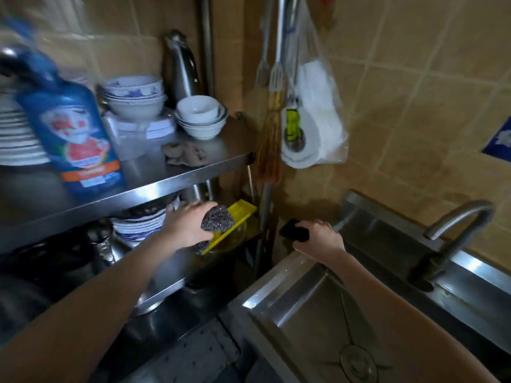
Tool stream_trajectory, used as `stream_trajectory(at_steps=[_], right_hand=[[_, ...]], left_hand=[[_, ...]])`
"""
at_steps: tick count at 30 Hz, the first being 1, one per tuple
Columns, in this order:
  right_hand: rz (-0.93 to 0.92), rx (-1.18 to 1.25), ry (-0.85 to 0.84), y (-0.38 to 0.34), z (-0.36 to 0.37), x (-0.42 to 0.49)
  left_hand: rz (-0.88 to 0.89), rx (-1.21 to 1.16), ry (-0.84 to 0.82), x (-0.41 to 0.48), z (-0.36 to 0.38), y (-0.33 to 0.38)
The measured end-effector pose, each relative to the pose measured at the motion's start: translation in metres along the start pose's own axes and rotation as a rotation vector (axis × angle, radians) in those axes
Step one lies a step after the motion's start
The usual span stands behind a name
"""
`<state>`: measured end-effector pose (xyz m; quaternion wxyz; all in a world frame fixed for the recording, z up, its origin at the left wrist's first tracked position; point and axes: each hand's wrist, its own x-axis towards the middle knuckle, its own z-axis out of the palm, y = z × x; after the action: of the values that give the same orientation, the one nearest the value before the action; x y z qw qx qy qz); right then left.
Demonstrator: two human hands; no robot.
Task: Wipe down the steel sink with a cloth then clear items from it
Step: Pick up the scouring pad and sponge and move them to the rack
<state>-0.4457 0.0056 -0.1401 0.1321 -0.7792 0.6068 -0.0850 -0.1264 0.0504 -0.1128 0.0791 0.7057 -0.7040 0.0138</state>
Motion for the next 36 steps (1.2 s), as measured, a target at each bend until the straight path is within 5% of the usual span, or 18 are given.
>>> stream_trajectory(at_steps=[12, 36], right_hand=[[-0.232, 0.067, -0.006, -0.186, -0.018, 0.048], [-0.628, 0.054, -0.068, -0.447, 0.027, 0.020]], left_hand=[[-0.376, -0.003, 0.032, -0.100, -0.093, -0.140], [-0.717, 0.087, 0.096, -0.238, -0.151, -0.294]])
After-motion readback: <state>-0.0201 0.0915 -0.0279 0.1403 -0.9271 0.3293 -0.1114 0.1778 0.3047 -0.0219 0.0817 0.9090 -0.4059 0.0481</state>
